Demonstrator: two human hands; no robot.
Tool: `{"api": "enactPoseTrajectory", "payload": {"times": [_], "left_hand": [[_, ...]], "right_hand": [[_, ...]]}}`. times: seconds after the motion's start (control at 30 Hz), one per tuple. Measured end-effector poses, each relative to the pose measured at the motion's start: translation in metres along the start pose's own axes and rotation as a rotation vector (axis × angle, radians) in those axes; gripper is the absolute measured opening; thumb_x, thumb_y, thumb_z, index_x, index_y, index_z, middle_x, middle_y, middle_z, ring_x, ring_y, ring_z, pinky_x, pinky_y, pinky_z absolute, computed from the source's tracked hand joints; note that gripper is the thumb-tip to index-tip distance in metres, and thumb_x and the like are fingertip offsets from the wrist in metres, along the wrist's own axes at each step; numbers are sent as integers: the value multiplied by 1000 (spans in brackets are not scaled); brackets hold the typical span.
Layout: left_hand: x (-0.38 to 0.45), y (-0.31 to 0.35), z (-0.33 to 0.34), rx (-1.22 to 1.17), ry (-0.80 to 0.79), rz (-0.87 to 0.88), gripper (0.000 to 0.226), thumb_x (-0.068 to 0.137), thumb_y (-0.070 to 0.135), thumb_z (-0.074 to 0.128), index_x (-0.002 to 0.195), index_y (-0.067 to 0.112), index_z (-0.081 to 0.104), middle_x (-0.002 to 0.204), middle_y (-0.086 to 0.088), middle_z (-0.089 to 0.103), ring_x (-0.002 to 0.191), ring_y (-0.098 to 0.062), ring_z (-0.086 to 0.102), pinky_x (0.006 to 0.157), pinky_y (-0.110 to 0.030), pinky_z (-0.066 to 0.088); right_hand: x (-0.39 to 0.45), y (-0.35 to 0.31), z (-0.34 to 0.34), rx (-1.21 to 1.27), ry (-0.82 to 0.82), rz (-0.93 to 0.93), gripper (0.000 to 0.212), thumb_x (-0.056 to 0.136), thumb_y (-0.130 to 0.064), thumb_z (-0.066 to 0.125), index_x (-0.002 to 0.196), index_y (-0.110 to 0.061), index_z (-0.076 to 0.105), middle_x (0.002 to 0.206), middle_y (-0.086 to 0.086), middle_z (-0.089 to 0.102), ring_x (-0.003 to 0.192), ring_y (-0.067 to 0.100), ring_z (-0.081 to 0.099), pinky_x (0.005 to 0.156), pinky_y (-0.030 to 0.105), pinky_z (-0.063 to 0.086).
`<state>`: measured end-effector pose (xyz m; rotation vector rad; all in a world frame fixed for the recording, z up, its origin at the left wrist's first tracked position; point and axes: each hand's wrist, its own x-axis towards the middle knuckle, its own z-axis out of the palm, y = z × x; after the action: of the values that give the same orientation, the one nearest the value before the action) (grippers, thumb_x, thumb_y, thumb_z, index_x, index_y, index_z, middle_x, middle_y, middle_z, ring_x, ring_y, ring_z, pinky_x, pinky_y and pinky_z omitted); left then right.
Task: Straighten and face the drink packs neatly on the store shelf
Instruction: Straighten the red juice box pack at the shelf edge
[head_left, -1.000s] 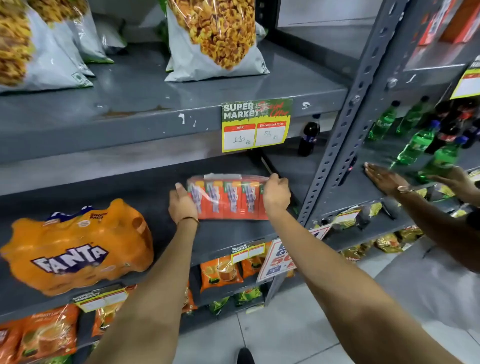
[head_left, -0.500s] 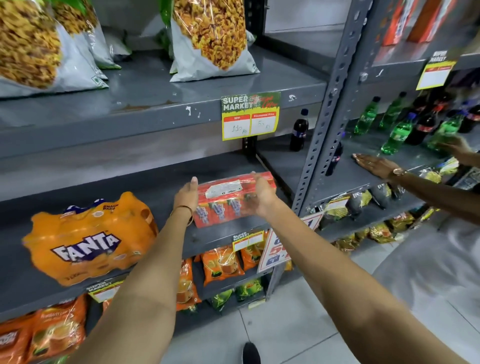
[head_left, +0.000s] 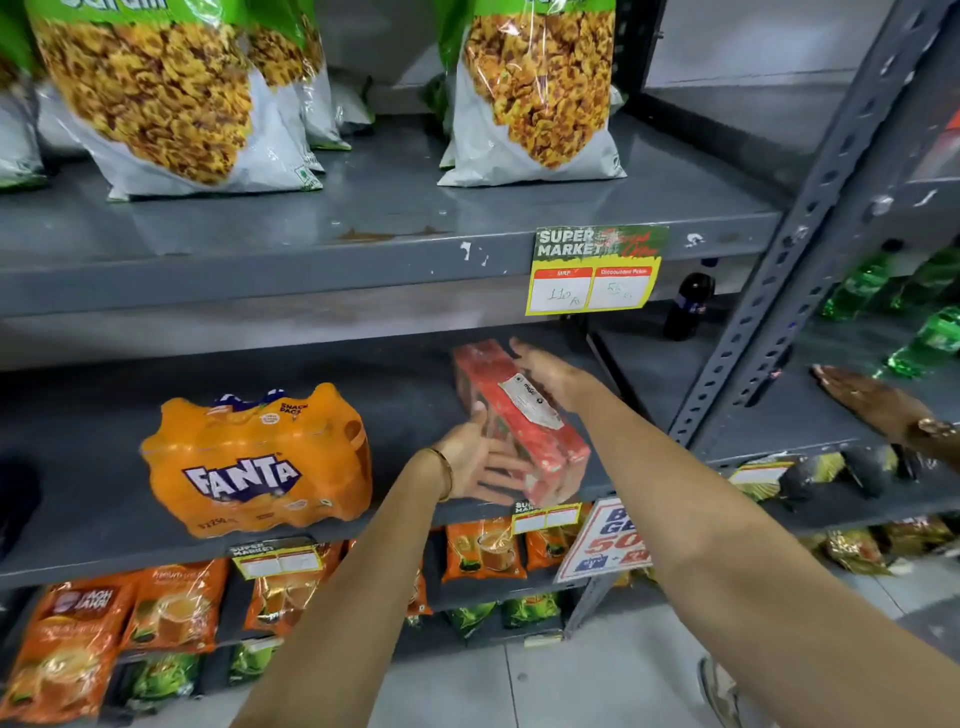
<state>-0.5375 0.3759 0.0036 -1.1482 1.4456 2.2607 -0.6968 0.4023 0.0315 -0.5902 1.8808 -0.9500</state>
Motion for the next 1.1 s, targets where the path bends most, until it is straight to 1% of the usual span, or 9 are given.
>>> {"api": "enactPoseTrajectory", "payload": {"times": [0.1,0.2,0.27,0.4,0.5,0.73,0.87,1.0,1.1], "left_hand": [[7,0,-5,50,90,2,86,91,66,6,133,4,48,132,-15,57,112,-33,55,79,-42,53],[11,14,-20,94,668,157,71,97,54,22,130,-2,52,114,-20,62,104,-33,58,92,-42,47],[12,29,-33,333,990,292,59,99,45,32,138,1,42,137,-22,51,126,-37,48,104,-42,39],[30,63,-52,829,821,395,62,98,40,39,149,9,24,158,-17,19,146,-35,17,119,-46,20],[48,63,-55,1091,687,304,65,97,46,35,152,16,16,161,-13,7,148,-36,2,119,-55,9],[41,35,-43,1066,899,312,64,94,50,39,148,17,28,156,-15,23,147,-38,11,118,-55,14],[32,21,-38,924,996,363,68,89,47,53,145,13,35,157,-18,20,147,-37,11,118,-52,20],[28,10,-28,950,942,361,68,94,46,45,151,22,16,162,-11,0,149,-33,0,119,-51,11],[24,-1,-22,925,918,330,63,96,47,39,151,24,17,161,-8,7,147,-34,12,113,-53,28]], "right_hand": [[-9,-12,3,-149,-93,-12,75,91,-67,21,142,-18,45,152,4,38,142,23,32,120,42,16],[-10,-11,-4,-286,32,-52,81,86,-73,30,149,-22,32,161,3,16,149,24,18,119,43,11],[-15,-3,-13,-477,50,-49,95,75,-73,52,151,-21,27,160,2,20,146,25,25,116,41,22],[-32,19,-35,-836,-174,86,97,72,-43,78,149,-19,24,149,2,43,132,25,47,101,32,40],[-36,35,-44,-886,-104,91,105,68,-39,81,151,-19,19,153,2,35,136,25,41,102,33,39],[-44,41,-53,-935,94,-51,87,67,-27,83,142,-12,40,146,7,47,131,25,48,109,34,40],[-43,45,-50,-1131,184,-187,40,82,-17,64,122,-13,60,125,11,64,112,27,62,95,33,50],[-46,65,-40,-1296,215,-292,56,95,-5,43,148,-4,26,157,19,23,143,33,29,113,40,34],[-49,81,-38,-1325,212,-310,70,96,1,41,153,-7,1,162,13,-5,150,27,5,119,37,25]]}}
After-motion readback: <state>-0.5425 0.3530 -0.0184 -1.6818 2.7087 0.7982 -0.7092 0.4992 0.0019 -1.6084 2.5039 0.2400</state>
